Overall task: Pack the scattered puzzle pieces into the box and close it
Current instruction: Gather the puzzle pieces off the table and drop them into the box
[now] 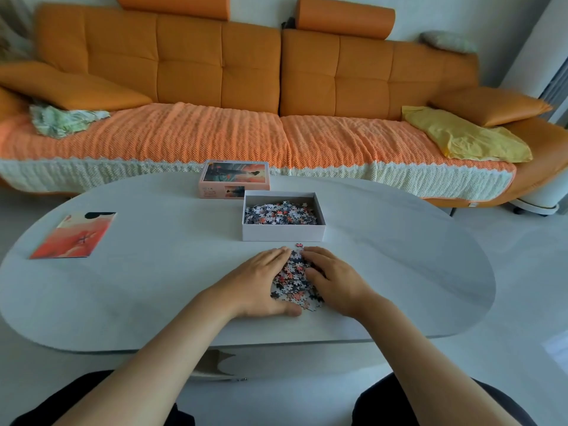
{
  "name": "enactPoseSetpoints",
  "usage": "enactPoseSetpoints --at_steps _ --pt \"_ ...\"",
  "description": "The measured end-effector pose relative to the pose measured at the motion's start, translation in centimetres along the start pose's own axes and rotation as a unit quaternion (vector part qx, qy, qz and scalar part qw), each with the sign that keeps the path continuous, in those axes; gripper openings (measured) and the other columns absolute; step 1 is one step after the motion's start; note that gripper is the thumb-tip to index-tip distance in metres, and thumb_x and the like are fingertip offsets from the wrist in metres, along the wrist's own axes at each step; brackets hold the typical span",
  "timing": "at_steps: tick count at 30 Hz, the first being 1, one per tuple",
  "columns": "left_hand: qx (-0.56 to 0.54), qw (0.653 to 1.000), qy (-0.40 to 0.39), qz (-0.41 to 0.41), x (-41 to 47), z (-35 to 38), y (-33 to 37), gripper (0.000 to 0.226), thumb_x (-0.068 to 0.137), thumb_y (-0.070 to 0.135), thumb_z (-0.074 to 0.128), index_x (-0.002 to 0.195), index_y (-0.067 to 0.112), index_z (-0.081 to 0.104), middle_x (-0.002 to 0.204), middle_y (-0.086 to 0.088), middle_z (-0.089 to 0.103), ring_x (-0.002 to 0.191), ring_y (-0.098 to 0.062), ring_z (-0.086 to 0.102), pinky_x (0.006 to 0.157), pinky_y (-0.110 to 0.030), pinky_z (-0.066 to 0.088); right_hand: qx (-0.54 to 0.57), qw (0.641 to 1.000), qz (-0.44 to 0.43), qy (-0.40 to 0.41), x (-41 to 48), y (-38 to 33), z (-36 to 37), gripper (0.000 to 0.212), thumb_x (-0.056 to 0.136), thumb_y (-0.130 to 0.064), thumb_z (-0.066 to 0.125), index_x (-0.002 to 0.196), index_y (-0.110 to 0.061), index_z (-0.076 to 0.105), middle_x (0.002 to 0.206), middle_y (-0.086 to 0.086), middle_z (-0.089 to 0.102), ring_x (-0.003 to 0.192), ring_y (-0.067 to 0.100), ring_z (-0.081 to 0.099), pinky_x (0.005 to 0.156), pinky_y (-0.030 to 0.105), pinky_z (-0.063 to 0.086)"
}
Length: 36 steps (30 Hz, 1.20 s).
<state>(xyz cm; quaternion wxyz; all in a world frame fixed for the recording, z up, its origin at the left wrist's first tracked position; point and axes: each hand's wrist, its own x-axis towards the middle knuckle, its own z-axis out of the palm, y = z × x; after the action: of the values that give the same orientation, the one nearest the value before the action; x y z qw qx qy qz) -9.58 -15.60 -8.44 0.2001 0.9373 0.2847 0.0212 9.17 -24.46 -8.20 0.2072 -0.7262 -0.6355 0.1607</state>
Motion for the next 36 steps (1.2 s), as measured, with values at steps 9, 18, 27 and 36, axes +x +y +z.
enactPoseSetpoints --at_steps 9,18,27,36 --pt "-0.004 1.000 0.001 0.010 -0.1 0.5 0.2 0.110 0.076 0.079 0.049 0.155 0.026 -0.007 0.162 0.012 -0.011 0.147 -0.005 -0.009 0.121 -0.028 0.000 -0.087 0.995 0.052 -0.016 -1.7 -0.7 2.4 0.062 0.102 -0.050 0.020 0.156 -0.023 0.006 0.163 -0.005 0.000 0.149 0.009 -0.007 0.121 0.030 -0.003" --pt "-0.065 0.997 0.042 -0.012 -0.4 -0.5 -1.5 0.101 0.080 0.067 0.060 0.156 0.026 0.007 0.162 0.014 0.007 0.147 -0.002 0.005 0.117 -0.020 0.007 -0.040 0.999 0.025 0.012 1.6 -3.3 3.5 0.057 0.103 -0.044 0.025 0.153 -0.018 0.024 0.160 0.000 0.019 0.149 0.020 0.011 0.121 0.038 0.010" --pt "-0.009 0.994 0.112 0.002 -0.2 -1.3 -2.9 0.060 0.090 0.049 0.059 0.145 0.030 0.043 0.137 0.013 0.042 0.130 -0.007 0.031 0.109 -0.031 0.032 -0.124 0.989 -0.001 -0.082 2.2 -2.6 -1.9 0.059 0.090 -0.049 0.054 0.144 -0.031 0.042 0.135 -0.003 0.041 0.127 0.017 0.035 0.107 0.037 0.035" --pt "-0.046 0.983 0.176 0.000 1.5 -1.5 -2.8 0.025 0.091 0.022 0.066 0.115 0.024 0.070 0.097 0.011 0.055 0.098 -0.010 0.052 0.080 -0.025 0.044 -0.069 0.997 -0.016 -0.036 4.0 -3.6 -1.8 0.021 0.089 -0.025 0.066 0.109 -0.029 0.072 0.096 -0.006 0.054 0.084 0.013 0.055 0.074 0.022 0.045"
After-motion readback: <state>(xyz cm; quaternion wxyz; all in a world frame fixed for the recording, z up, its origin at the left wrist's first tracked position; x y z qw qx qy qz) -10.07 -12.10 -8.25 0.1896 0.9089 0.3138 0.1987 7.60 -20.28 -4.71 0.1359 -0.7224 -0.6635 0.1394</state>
